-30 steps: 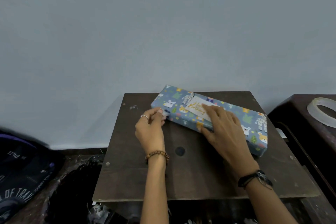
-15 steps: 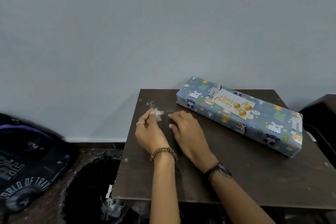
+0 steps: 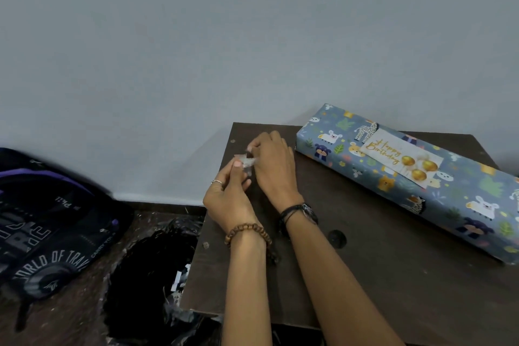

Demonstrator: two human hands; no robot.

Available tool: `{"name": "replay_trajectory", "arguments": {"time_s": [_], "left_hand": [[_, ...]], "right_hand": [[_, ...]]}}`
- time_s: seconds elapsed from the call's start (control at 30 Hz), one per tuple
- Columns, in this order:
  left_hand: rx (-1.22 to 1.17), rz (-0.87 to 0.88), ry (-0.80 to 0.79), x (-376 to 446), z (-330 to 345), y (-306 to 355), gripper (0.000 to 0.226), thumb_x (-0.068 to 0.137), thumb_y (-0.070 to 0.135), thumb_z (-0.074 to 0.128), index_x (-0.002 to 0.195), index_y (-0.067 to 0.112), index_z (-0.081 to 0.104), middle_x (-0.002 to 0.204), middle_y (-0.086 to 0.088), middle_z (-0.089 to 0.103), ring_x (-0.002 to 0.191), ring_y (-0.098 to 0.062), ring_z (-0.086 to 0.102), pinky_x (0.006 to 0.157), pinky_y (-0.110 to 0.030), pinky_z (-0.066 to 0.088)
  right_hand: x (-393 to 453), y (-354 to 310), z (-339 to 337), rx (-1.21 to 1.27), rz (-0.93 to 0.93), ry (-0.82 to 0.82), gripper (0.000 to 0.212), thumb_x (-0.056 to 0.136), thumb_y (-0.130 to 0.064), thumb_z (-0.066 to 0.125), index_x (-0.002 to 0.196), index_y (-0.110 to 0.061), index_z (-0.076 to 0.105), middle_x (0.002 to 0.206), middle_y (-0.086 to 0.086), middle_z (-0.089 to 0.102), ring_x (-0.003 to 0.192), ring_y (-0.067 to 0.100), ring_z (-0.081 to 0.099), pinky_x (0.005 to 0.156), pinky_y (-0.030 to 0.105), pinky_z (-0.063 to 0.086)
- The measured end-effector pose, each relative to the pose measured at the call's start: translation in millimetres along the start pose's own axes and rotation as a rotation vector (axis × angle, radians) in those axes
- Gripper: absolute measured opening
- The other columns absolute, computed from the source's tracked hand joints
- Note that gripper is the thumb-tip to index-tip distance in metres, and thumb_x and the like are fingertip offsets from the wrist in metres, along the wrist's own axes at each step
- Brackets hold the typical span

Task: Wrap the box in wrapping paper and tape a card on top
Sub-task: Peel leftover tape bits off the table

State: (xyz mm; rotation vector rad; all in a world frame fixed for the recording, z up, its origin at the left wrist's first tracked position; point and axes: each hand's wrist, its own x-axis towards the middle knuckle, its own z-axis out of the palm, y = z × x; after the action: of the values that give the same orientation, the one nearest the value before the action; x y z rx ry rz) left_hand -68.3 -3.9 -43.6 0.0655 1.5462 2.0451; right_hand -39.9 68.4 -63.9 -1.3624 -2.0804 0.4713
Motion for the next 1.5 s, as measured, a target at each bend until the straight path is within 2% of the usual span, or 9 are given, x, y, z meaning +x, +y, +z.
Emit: {"name": "replay_trajectory", "arguments": {"time_s": [0.13,0.3,0.43,0.6,0.7,0.83,1.03,1.3,1.5], "left_hand": [[-0.021,-0.01,-0.012,4,-4,2,0.016,0.084,0.005,0.064,0.095,0.015,0.068,0.077,0.001,0.065,0.064,-0.007,0.059,0.055,-0.01,0.051],[-0.019,-0.018,-0.014,-7,-7,4,0.02,0.083,0.002,0.065,0.102,0.005,0.068,0.074,0.006,0.065,0.065,-0.007,0.059,0.057,-0.011,0.053],[-0.052,-0.071,-0.1,-18,-10,8,0.019,0.081,-0.002,0.065,0.1,0.001,0.068,0.079,0.0,0.067,0.068,-0.008,0.063,0.058,-0.012,0.054],[-0.097,-0.067,-0.24,-33,-13,12,0.012,0.083,-0.007,0.06,0.092,0.0,0.065,0.075,-0.002,0.067,0.062,-0.005,0.066,0.06,-0.014,0.054],[-0.11,-0.069,-0.31,-36,-14,15,0.017,0.089,-0.006,0.052,0.084,0.005,0.064,0.077,-0.005,0.065,0.061,-0.005,0.065,0.061,-0.014,0.054],[-0.055,-0.075,-0.418,-34,-15,17,0.023,0.092,-0.003,0.047,0.082,0.007,0.065,0.076,-0.006,0.065,0.059,-0.004,0.064,0.06,-0.014,0.054],[0.033,-0.013,-0.394,-32,-19,16,0.009,0.083,0.01,0.066,0.077,0.014,0.071,0.084,-0.002,0.067,0.067,-0.005,0.059,0.055,-0.014,0.049],[0.116,0.118,-0.351,-31,-23,21,0.019,0.079,-0.007,0.065,0.082,0.012,0.064,0.074,-0.002,0.063,0.063,0.002,0.06,0.065,-0.014,0.053],[0.178,0.15,-0.3,-27,-34,31,0.036,0.077,-0.011,0.063,0.087,0.023,0.056,0.074,0.0,0.065,0.069,-0.002,0.062,0.082,-0.021,0.05]], "right_hand": [[-8,2,-19,0.496,0.165,-0.022,0.012,0.096,-0.011,0.047,0.093,-0.012,0.058,0.096,0.001,0.055,0.084,0.01,0.051,0.072,0.014,0.04],[-28,-4,-50,0.977,0.296,-0.121,0.015,0.093,-0.007,0.054,0.081,-0.014,0.059,0.078,-0.001,0.059,0.066,0.004,0.056,0.061,0.012,0.049],[-40,-12,-67,0.993,0.237,-0.198,0.009,0.089,-0.005,0.06,0.088,-0.014,0.06,0.074,0.003,0.062,0.061,0.004,0.059,0.06,0.015,0.051],[-52,-11,-75,0.906,0.274,-0.151,0.031,0.084,-0.006,0.067,0.112,-0.011,0.055,0.068,0.001,0.061,0.059,0.003,0.061,0.057,0.015,0.049],[-55,-5,-80,0.808,0.314,-0.147,0.027,0.083,-0.018,0.07,0.109,-0.013,0.064,0.08,0.002,0.059,0.072,0.007,0.06,0.059,0.013,0.048],[-62,0,-87,1.002,0.336,-0.245,0.019,0.087,-0.015,0.065,0.103,-0.005,0.067,0.087,0.006,0.068,0.073,0.005,0.065,0.064,0.016,0.051],[-61,0,-92,1.056,0.295,-0.137,0.007,0.082,-0.002,0.067,0.085,-0.007,0.069,0.079,0.006,0.068,0.071,0.009,0.065,0.066,0.014,0.052],[-61,-5,-88,1.188,0.344,-0.288,0.025,0.093,0.008,0.044,0.105,0.004,0.065,0.091,0.011,0.069,0.084,0.012,0.068,0.08,0.018,0.055],[-61,-28,-74,1.138,0.372,-0.324,0.005,0.083,-0.013,0.068,0.081,-0.012,0.064,0.071,-0.002,0.066,0.07,0.005,0.063,0.072,0.017,0.053]]}}
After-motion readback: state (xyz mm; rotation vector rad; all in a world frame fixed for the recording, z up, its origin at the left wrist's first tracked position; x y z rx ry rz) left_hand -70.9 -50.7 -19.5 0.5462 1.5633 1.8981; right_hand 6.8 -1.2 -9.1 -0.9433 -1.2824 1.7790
